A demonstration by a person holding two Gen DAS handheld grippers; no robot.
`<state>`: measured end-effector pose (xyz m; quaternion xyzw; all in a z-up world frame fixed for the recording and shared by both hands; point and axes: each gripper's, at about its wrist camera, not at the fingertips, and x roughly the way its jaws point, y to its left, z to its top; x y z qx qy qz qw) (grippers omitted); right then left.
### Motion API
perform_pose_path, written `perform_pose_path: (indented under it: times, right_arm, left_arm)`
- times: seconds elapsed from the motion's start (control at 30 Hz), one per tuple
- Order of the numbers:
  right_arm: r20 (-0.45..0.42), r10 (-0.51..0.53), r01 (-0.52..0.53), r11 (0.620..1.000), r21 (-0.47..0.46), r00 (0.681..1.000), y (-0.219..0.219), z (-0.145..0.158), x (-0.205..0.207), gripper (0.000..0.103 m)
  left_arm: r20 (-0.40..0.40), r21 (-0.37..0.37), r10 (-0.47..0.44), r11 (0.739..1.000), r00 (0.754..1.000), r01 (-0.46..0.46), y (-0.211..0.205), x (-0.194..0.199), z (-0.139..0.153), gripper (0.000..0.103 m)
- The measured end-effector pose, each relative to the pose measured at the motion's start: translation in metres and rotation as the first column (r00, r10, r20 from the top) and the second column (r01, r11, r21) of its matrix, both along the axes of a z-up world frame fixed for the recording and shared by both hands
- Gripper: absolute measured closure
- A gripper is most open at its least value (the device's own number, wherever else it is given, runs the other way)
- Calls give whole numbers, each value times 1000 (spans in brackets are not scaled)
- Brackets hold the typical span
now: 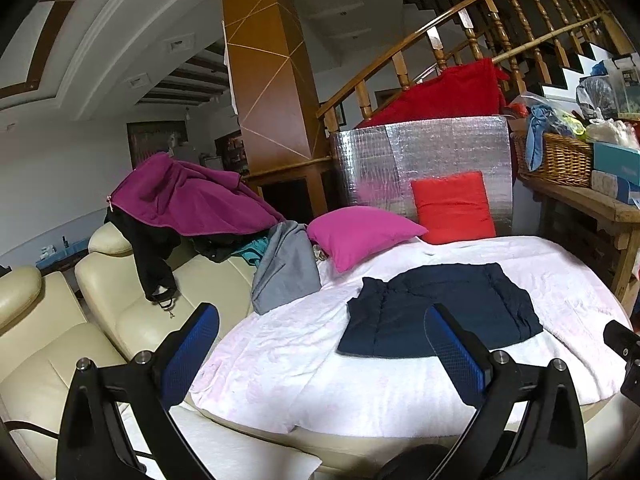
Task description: Fold large clothes
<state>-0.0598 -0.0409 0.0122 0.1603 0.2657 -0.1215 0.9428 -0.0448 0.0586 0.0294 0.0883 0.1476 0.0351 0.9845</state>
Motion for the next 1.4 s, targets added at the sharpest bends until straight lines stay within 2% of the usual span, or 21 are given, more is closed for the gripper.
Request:
perform_pose_path:
  times: [0.27, 1.4]
  right_arm:
    - [25, -3, 3, 1000, 15, 1000, 0, 2, 2, 23]
    - [36, 0, -1, 1000, 13, 999, 5, 3, 4, 23]
  left_arm:
    - [2, -18, 10, 1000, 1000, -10, 7, -1, 2, 1]
    - [-13, -25, 23, 999, 1000, -23, 15, 1, -2, 1]
